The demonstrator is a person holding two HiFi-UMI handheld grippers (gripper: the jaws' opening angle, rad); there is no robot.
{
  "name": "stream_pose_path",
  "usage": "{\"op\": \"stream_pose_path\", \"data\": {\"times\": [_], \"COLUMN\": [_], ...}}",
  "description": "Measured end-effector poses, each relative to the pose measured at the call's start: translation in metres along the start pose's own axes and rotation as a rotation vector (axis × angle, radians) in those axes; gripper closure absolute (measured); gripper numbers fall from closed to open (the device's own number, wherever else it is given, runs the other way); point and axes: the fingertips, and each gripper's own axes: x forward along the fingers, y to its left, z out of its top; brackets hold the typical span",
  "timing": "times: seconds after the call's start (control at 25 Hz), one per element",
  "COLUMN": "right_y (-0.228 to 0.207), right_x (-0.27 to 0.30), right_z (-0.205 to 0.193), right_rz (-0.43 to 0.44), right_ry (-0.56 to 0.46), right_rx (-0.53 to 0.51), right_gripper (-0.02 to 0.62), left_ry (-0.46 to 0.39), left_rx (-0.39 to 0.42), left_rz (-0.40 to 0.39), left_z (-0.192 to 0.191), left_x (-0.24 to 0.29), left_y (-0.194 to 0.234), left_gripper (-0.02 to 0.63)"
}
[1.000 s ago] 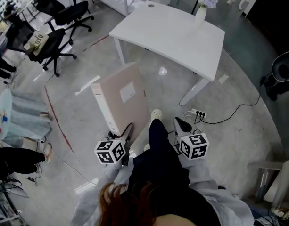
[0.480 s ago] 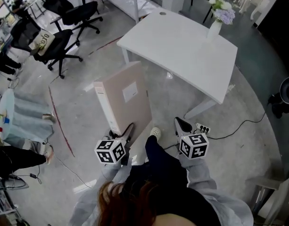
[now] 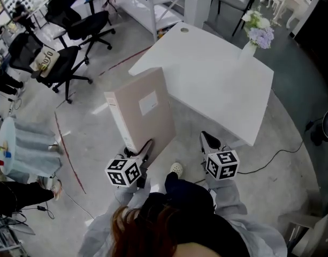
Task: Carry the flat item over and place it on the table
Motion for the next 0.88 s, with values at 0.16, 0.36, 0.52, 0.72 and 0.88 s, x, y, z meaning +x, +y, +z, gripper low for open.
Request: {"op": "stream_pose_path", "data": {"times": [0.16,0.36,0.52,0.72,0.88], "right_y": [-0.023,-0.039,-0.041,-0.042,-0.048], "right_x": [0.015,0.028,0.032,0.026,0.029], "right_z": [0.019,0.035,0.041,0.037,0.042], "right_rz": [-0.018,-0.032,-0.036,-0.030,-0.033], "right_ry": [-0.017,-0.044,-0.058,-0.055,-0.064], "right_rx": [0.005,-0.001,-0.010,0.006,0.018], "right_gripper": [0.584,0.584,0.584,0.584,0.584], "left_ry": [-0.015,-0.051,-0.069,-0.073,-0.077], "left_rx": [-0.021,-0.009,-0.008,-0.017,-0.024], "left_rz": [-0.027,-0.076,-0.101,-0.117,-0.133], "left_z": [0.022,0.044,0.051,0.052,0.059], "left_x": [0.029,0.049,0.051,0.050,0.058], "left_y": [0.001,0.000,-0.005,-0.017,-0.021], "left_gripper": [0.333,0.333,0.333,0.333,0.333]}}
